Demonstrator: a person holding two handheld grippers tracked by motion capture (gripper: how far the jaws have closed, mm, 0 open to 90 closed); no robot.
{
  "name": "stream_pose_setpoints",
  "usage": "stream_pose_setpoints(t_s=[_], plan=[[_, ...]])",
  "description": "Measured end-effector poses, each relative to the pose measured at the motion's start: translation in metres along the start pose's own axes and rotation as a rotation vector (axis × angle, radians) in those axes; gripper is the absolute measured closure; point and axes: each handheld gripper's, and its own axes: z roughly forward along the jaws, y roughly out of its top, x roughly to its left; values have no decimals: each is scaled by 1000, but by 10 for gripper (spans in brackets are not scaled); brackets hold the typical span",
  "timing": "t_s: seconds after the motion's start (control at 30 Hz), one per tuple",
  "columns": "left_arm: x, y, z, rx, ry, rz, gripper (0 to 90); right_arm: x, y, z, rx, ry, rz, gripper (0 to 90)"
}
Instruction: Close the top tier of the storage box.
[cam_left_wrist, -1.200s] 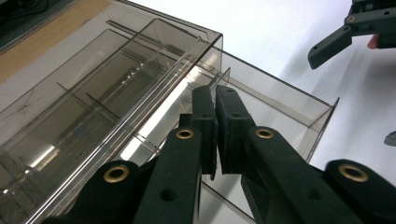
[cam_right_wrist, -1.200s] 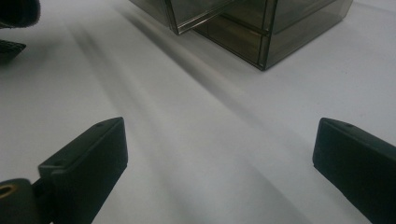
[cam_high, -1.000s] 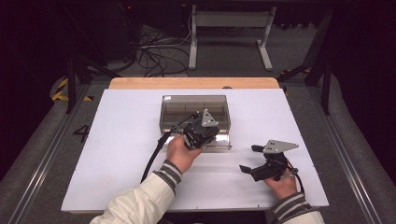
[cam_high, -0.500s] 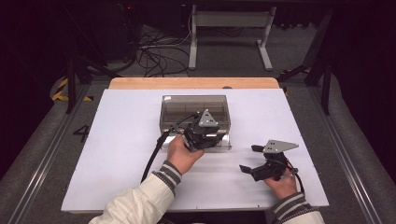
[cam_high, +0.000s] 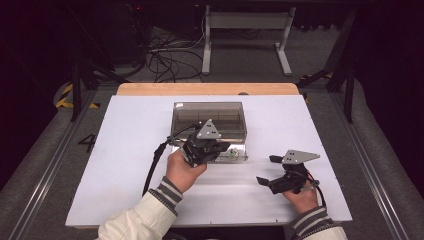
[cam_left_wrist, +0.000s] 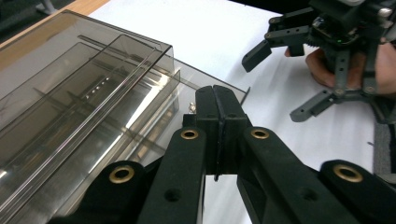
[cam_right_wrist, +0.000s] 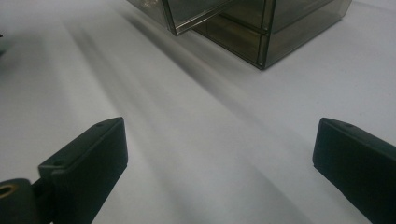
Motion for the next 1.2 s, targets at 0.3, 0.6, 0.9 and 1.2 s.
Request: stream_pose_setpoints(t_s=[0.3,0.6,0.9,1.2], plan=[[1,-13,-20,27,-6,-14,898,0,0,0,3,-1,-1,40],[3,-27,-30,95,-13,-1,898,0,0,0,4,-1,-1,40],[6,-40,-31,195,-24,21,898,0,0,0,5,-1,0,40],[10,-47,-24,304,-12,39,898,0,0,1,8,-1,-2,40]])
